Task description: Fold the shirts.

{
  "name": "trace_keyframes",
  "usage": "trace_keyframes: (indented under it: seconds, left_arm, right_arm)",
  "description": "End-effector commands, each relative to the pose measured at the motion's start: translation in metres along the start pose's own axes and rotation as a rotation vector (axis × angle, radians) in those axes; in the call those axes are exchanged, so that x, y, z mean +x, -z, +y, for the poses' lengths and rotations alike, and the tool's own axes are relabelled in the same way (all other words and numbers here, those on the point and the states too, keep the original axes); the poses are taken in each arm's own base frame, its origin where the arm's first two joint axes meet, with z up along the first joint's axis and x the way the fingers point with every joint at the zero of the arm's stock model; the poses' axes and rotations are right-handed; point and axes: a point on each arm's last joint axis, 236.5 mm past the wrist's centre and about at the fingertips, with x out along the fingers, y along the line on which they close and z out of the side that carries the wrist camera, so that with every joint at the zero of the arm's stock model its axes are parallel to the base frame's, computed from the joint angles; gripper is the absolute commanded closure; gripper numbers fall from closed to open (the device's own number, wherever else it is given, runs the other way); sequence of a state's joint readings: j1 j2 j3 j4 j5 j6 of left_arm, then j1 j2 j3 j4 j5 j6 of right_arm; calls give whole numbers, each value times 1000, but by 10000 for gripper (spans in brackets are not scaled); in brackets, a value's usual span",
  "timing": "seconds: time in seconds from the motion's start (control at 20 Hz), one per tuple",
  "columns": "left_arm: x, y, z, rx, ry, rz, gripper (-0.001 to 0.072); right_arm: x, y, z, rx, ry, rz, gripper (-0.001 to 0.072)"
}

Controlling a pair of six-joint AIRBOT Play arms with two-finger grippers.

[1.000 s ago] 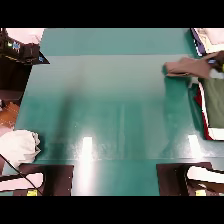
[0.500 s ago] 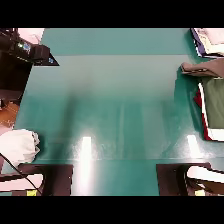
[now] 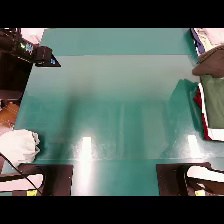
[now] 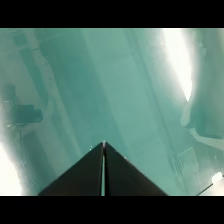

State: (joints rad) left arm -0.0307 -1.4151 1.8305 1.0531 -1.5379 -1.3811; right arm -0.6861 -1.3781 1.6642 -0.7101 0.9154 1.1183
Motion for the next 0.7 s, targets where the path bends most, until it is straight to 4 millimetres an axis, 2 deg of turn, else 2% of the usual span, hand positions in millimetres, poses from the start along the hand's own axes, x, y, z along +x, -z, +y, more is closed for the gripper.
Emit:
trace_keyframes:
  seconds: [0.0, 0.05, 0.15, 0.25, 0.5, 0.65]
  left_arm:
    - [0, 0, 1, 1, -1, 2, 677]
    - [0, 0, 1, 1, -1, 2, 676]
    - [0, 0, 1, 1, -1, 2, 677]
    - [0, 0, 1, 1, -1, 1, 677]
    - [0, 1, 1, 7, -1, 3, 677]
    - [0, 4, 0, 28, 2, 15, 677]
  right_arm:
    - [-22, -5, 12, -34, -37, 54, 694]
    - [-28, -2, 10, -31, -37, 76, 694]
    - [-45, 3, -11, -11, 58, 109, 693]
    - [-62, 16, -32, -1, 152, 177, 693]
    - [-101, 66, -72, 121, 324, 389, 690]
    - [-118, 105, -83, 233, 377, 523, 689]
